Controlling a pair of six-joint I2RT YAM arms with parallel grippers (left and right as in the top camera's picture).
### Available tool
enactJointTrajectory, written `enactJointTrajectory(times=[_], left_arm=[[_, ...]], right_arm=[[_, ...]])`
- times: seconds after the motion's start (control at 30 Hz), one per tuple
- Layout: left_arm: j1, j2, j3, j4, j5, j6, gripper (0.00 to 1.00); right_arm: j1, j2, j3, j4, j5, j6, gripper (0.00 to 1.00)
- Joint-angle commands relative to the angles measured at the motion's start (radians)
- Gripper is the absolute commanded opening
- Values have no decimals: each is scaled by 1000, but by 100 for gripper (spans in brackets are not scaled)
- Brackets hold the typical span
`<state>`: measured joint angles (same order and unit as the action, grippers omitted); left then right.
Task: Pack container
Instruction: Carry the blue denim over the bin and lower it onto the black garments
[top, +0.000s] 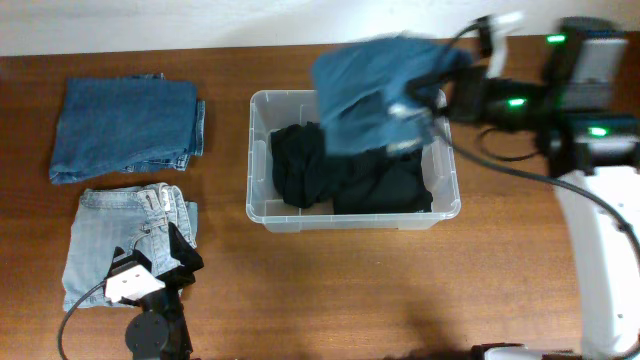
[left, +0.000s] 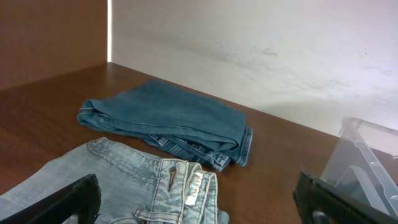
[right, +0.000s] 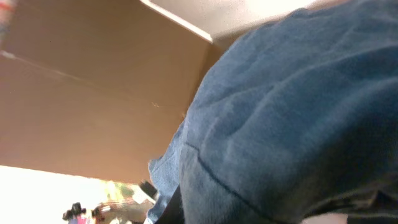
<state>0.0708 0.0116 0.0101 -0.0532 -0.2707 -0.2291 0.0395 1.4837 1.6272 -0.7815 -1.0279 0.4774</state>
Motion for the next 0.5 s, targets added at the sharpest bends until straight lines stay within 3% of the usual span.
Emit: enactJointTrajectory(times=[0.0,0.2,0.47], left_arm=[[5,-6,-1,-5,-11,-2,99],[5,-6,-1,-5,-11,-2,99],[5,-6,-1,-5,-11,-2,99]], right_arm=[[117,44,10,-27,188,-37,4],[263,158,10,-27,351,-45,4],[298,278,10,-26,379,-23,4]])
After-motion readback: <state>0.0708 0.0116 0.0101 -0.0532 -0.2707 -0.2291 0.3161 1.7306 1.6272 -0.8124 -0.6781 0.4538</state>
